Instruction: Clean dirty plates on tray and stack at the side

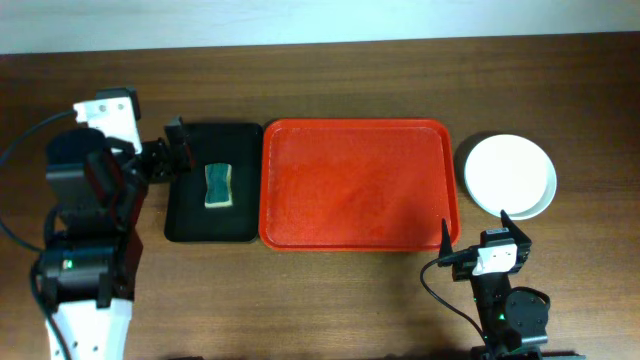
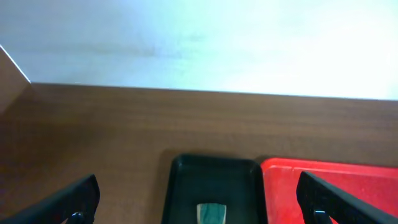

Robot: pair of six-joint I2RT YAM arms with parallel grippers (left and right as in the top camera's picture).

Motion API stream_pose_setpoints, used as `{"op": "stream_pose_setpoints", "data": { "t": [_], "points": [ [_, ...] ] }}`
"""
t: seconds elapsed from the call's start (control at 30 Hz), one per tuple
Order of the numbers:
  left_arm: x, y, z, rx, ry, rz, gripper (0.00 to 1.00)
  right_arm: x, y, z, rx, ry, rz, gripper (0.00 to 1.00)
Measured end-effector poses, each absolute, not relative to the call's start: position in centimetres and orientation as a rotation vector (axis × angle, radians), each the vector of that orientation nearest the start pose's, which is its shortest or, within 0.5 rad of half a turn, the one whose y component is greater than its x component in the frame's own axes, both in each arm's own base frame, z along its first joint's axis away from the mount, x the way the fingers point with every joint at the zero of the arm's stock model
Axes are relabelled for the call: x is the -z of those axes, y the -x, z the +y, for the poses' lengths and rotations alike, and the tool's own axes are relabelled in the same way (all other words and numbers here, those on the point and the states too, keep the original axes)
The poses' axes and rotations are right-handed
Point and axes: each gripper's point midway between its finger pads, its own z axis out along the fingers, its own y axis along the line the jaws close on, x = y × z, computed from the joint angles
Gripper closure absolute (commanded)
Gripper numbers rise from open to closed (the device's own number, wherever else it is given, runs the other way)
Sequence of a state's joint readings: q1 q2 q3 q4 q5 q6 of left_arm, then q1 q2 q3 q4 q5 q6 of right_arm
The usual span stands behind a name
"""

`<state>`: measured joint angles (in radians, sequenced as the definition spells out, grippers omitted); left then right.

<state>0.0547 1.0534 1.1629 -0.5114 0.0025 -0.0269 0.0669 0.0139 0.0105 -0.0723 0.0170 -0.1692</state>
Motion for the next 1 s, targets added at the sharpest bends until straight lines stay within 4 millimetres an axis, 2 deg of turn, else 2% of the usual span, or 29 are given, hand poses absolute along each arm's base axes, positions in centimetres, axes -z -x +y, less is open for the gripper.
{"op": "stream_pose_setpoints", "data": {
  "t": [0.33, 0.7, 0.77, 1.0],
  "points": [
    [-37.6, -32.0, 1.7, -0.017, 0.073, 1.836, 0.01, -15.8, -24.6, 1.4, 0.092, 0.181, 1.637, 0.01],
    [-41.4, -28.1, 1.5, -0.019, 0.068, 1.701, 0.01, -15.8, -24.6, 1.4, 0.092, 0.181, 1.637, 0.01],
    [-41.3, -27.5, 1.5, -0.019, 0.068, 1.706, 0.01, -15.8, -24.6, 1.4, 0.092, 0.181, 1.637, 0.01],
    [-38.1, -24.6, 1.3, -0.017, 0.073, 1.835, 0.01, -15.8, -24.6, 1.4, 0.092, 0.182, 1.638, 0.01]
  ]
}}
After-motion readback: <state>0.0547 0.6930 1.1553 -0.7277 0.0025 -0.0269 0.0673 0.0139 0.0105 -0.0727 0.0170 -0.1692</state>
